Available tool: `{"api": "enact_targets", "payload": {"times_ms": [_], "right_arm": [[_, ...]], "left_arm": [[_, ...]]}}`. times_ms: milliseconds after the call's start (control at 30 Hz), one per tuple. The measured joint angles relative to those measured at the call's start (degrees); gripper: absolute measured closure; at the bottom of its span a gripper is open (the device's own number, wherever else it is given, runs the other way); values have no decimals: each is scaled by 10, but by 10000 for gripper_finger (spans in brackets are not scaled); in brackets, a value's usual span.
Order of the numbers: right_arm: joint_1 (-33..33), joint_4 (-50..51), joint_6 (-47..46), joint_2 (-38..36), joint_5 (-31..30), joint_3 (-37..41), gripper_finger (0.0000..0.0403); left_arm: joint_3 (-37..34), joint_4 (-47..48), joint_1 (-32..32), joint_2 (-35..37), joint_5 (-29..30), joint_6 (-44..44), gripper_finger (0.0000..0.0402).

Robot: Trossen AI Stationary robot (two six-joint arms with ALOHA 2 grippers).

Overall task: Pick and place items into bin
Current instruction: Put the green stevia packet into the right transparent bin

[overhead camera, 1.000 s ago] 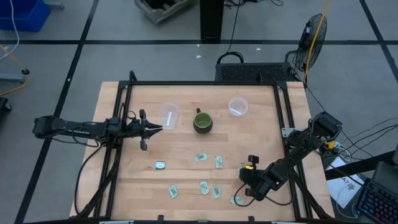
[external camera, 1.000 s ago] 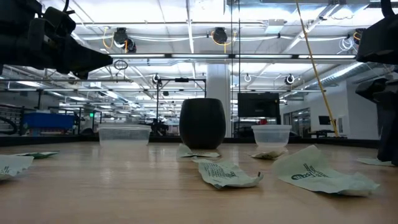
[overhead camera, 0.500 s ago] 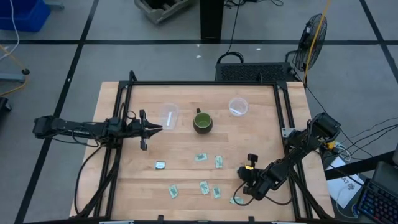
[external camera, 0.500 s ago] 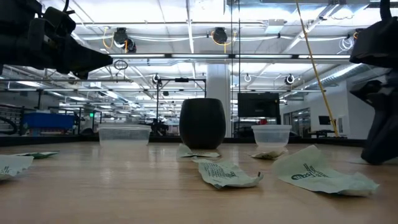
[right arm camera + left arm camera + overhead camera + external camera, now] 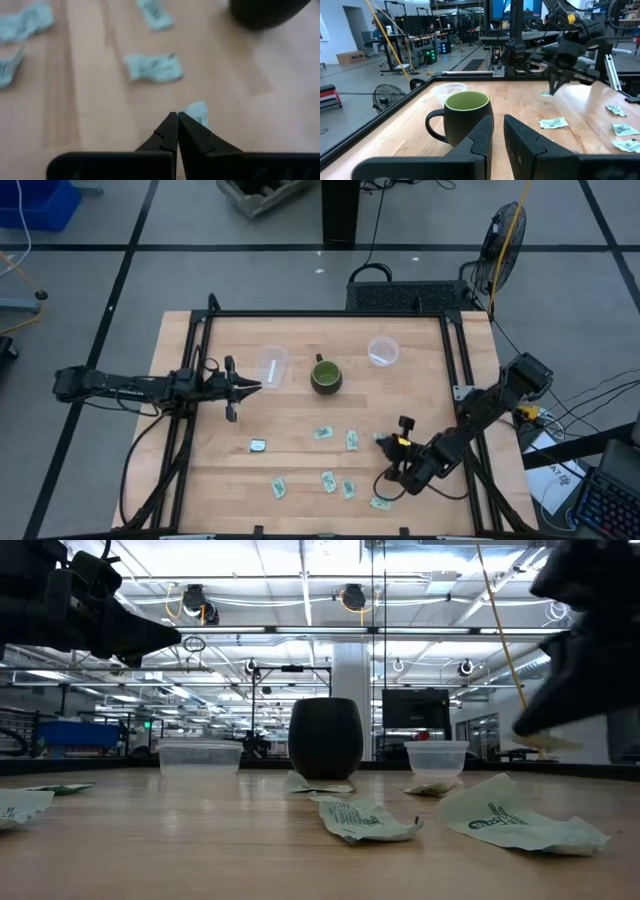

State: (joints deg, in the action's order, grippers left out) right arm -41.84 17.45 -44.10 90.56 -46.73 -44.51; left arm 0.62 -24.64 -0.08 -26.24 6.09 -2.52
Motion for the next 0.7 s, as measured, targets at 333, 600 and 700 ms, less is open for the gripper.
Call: {"api": "enact_targets", "payload": {"times_ms": [333,600,700], "right_arm": [[116,0,114,-65,-89,-1,402],[248,0,213,-113,-71,-1,402],[304,-1,237,-134,-36,-1,402]], "left_arm": [[0,0,0,0,0,0,346],[0,0,0,0,0,0,346],[0,0,0,0,0,0,346]]}}
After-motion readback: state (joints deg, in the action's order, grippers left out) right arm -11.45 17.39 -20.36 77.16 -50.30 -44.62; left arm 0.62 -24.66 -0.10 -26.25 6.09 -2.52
